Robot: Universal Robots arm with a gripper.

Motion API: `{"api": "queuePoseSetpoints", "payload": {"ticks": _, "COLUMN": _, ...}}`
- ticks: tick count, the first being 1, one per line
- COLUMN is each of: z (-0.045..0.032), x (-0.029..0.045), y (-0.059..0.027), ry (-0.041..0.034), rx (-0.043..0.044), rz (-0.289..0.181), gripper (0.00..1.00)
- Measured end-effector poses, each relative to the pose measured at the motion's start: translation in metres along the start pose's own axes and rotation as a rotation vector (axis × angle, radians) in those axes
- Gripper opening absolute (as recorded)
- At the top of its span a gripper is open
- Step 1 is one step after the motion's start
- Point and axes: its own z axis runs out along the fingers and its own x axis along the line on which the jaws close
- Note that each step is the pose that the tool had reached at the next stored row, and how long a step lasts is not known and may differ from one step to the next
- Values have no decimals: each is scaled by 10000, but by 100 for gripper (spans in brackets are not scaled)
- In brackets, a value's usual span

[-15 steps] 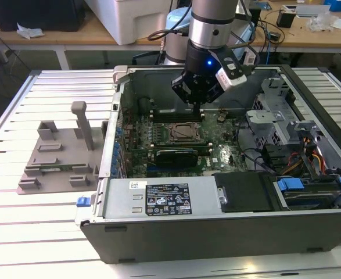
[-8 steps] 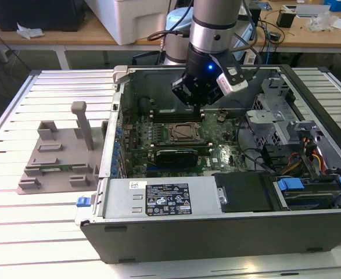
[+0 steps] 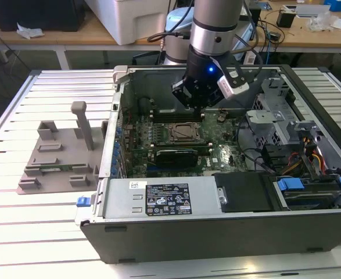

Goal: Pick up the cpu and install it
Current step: 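Install the second cpu locking lever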

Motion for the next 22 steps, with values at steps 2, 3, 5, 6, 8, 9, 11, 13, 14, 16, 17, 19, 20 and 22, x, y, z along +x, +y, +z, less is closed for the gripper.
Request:
{"api": "queuePoseSetpoints", "payload": {"ticks": 2, "z": 0, "x": 1, "y": -20, "ry": 0, "rx": 0, "rz": 0, "gripper": 11}}
{"api": "queuePoseSetpoints", "payload": {"ticks": 3, "z": 0, "x": 1, "y": -25, "ry": 0, "rx": 0, "rz": 0, "gripper": 11}}
{"api": "queuePoseSetpoints", "payload": {"ticks": 5, "z": 0, "x": 1, "y": -41, "ry": 0, "rx": 1, "rz": 1, "gripper": 11}}
{"api": "queuePoseSetpoints", "payload": {"ticks": 6, "z": 1, "x": 2, "y": -49, "ry": 0, "rx": 0, "rz": 0, "gripper": 11}}
{"api": "queuePoseSetpoints", "payload": {"ticks": 8, "z": 1, "x": 2, "y": -61, "ry": 0, "rx": 0, "rz": 1, "gripper": 11}}
{"api": "queuePoseSetpoints", "payload": {"ticks": 9, "z": 1, "x": 2, "y": -66, "ry": 0, "rx": 0, "rz": 0, "gripper": 11}}
{"api": "queuePoseSetpoints", "payload": {"ticks": 11, "z": 2, "x": 2, "y": -76, "ry": 1, "rx": 1, "rz": 0, "gripper": 11}}
{"api": "queuePoseSetpoints", "payload": {"ticks": 13, "z": 5, "x": 3, "y": -92, "ry": 0, "rx": 0, "rz": -1, "gripper": 11}}
{"api": "queuePoseSetpoints", "payload": {"ticks": 14, "z": 6, "x": 3, "y": -101, "ry": -1, "rx": -3, "rz": -1, "gripper": 11}}
{"api": "queuePoseSetpoints", "payload": {"ticks": 16, "z": 10, "x": 11, "y": -107, "ry": -4, "rx": -118, "rz": -5, "gripper": 11}}
{"api": "queuePoseSetpoints", "payload": {"ticks": 17, "z": 10, "x": 13, "y": -106, "ry": -8, "rx": -256, "rz": -11, "gripper": 11}}
{"api": "queuePoseSetpoints", "payload": {"ticks": 19, "z": 10, "x": 13, "y": -107, "ry": -23, "rx": -725, "rz": -30, "gripper": 11}}
{"api": "queuePoseSetpoints", "payload": {"ticks": 20, "z": 10, "x": 13, "y": -107, "ry": -29, "rx": -912, "rz": -38, "gripper": 11}}
{"api": "queuePoseSetpoints", "payload": {"ticks": 22, "z": 10, "x": 13, "y": -106, "ry": -42, "rx": -1308, "rz": -55, "gripper": 11}}
